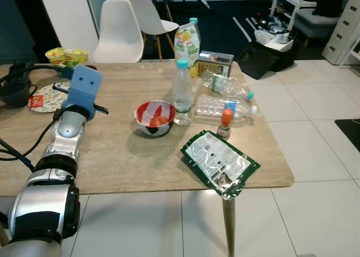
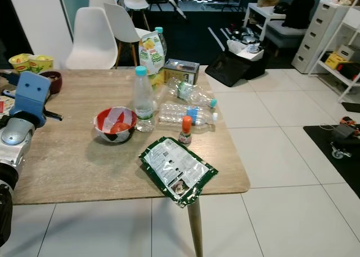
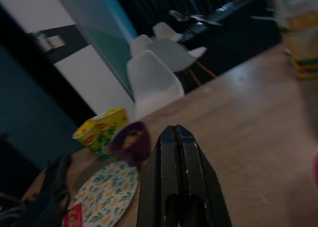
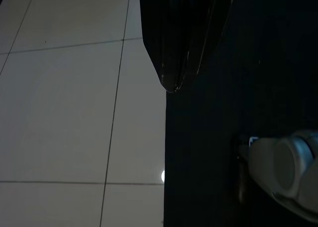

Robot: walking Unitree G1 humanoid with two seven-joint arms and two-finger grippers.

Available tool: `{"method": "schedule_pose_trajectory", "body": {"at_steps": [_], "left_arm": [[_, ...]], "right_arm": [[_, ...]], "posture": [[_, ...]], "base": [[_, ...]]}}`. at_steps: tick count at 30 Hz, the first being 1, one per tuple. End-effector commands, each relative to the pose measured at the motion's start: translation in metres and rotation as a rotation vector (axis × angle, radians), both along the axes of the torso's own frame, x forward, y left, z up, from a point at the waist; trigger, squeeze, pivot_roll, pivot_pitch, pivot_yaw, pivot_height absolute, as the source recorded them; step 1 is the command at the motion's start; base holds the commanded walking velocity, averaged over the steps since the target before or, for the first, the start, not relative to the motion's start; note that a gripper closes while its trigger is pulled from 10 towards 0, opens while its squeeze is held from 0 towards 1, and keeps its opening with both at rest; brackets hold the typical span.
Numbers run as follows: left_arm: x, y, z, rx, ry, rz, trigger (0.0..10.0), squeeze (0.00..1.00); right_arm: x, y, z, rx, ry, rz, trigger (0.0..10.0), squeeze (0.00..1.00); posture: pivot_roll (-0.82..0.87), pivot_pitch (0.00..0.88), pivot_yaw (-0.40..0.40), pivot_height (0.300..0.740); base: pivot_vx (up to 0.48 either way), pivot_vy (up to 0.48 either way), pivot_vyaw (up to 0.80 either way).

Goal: Restocking fridge

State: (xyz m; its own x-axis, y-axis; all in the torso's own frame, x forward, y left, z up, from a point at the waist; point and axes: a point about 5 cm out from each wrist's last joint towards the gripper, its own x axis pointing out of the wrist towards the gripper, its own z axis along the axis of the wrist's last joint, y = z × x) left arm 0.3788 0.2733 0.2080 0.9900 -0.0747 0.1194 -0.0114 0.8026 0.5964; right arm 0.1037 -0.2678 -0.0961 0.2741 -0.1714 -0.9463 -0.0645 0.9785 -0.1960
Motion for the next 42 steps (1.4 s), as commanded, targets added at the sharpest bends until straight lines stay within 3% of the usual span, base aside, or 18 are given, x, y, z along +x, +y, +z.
{"method": "schedule_pose_trajectory", "body": {"at_steps": [1, 2, 8, 14, 17, 20, 21, 24, 28, 33, 34, 36, 37, 38, 42], "left_arm": [[0.004, -0.014, -0.003, 0.05, 0.045, -0.083, 10.0, 0.33], [0.004, -0.018, -0.003, 0.064, 0.067, -0.129, 10.0, 1.0], [0.007, -0.029, 0.002, 0.111, 0.113, -0.24, 10.0, 1.0], [0.007, -0.041, 0.012, 0.27, 0.226, -0.437, 10.0, 1.0], [0.007, -0.041, 0.012, 0.27, 0.226, -0.437, 10.0, 1.0], [0.003, -0.045, 0.012, 0.353, 0.36, -0.578, 10.0, 1.0], [0.003, -0.045, 0.012, 0.353, 0.36, -0.578, 10.0, 1.0], [-0.001, -0.046, 0.01, 0.403, 0.484, -0.679, 10.0, 1.0], [-0.003, -0.044, 0.007, 0.489, 0.553, -0.692, 10.0, 1.0], [-0.006, -0.038, 0.008, 0.511, 0.599, -0.7, 10.0, 1.0], [-0.008, -0.033, 0.006, 0.526, 0.632, -0.701, 10.0, 0.94], [-0.012, -0.028, 0.0, 0.536, 0.689, -0.702, 10.0, 0.42], [-0.012, -0.028, 0.0, 0.536, 0.689, -0.702, 10.0, 0.42], [-0.013, -0.025, -0.003, 0.562, 0.716, -0.699, 10.0, 0.0], [-0.014, -0.02, -0.007, 0.601, 0.745, -0.67, 10.0, 0.0]], "right_arm": [[-0.002, 0.0, -0.001, 0.001, 0.01, 0.008, 10.0, 0.0], [-0.004, 0.0, -0.001, -0.001, 0.014, 0.01, 10.0, 0.0], [-0.014, -0.002, -0.003, -0.003, 0.03, 0.011, 10.0, 0.0], [-0.027, 0.003, -0.007, 0.01, 0.05, -0.003, 10.0, 0.0], [-0.027, 0.003, -0.007, 0.01, 0.05, -0.003, 10.0, 0.0], [-0.031, 0.007, -0.009, 0.022, 0.057, -0.019, 10.0, 0.0], [-0.031, 0.007, -0.009, 0.022, 0.057, -0.019, 10.0, 0.0], [-0.031, 0.009, -0.009, 0.028, 0.054, -0.027, 10.0, 0.0], [-0.028, 0.006, -0.008, 0.024, 0.049, -0.029, 10.0, 0.0], [-0.026, 0.004, -0.007, 0.02, 0.042, -0.033, 10.0, 0.0], [-0.025, 0.004, -0.007, 0.02, 0.039, -0.033, 10.0, 0.0], [-0.023, 0.004, -0.006, 0.021, 0.035, -0.031, 10.0, 0.0], [-0.023, 0.004, -0.006, 0.021, 0.035, -0.031, 10.0, 0.0], [-0.022, 0.004, -0.006, 0.021, 0.034, -0.029, 10.0, 0.0], [-0.021, 0.002, -0.005, 0.018, 0.032, -0.026, 10.0, 0.0]], "posture": [[0.02, 0.0, -0.02, 0.74], [0.01, 0.0, -0.017, 0.74], [0.01, 0.0, -0.018, 0.74], [0.01, 0.0, 0.002, 0.74], [0.01, 0.0, 0.002, 0.74], [0.0, 0.0, 0.02, 0.74], [0.0, 0.0, 0.02, 0.74], [-0.01, 0.0, 0.02, 0.74], [-0.01, 0.0, 0.02, 0.74], [-0.01, 0.0, 0.019, 0.74], [-0.01, 0.0, 0.016, 0.74], [-0.01, 0.0, 0.01, 0.74], [-0.01, 0.0, 0.01, 0.74], [-0.02, 0.0, 0.01, 0.74], [-0.02, 0.0, 0.005, 0.74]], "base": [[0.0, 0.0, 0.0], [0.0, 0.0, 0.0], [0.0, 0.0, 0.0], [0.0, 0.0, 0.0], [0.0, 0.0, 0.0], [0.0, 0.0, 0.0], [0.0, 0.0, 0.0], [0.0, 0.0, 0.0], [0.0, 0.0, 0.0], [0.0, 0.0, 0.0], [0.0, 0.0, 0.0], [0.0, 0.0, 0.0], [0.0, 0.0, 0.0], [0.0, 0.0, 0.0], [0.0, 0.0, 0.0]]}}
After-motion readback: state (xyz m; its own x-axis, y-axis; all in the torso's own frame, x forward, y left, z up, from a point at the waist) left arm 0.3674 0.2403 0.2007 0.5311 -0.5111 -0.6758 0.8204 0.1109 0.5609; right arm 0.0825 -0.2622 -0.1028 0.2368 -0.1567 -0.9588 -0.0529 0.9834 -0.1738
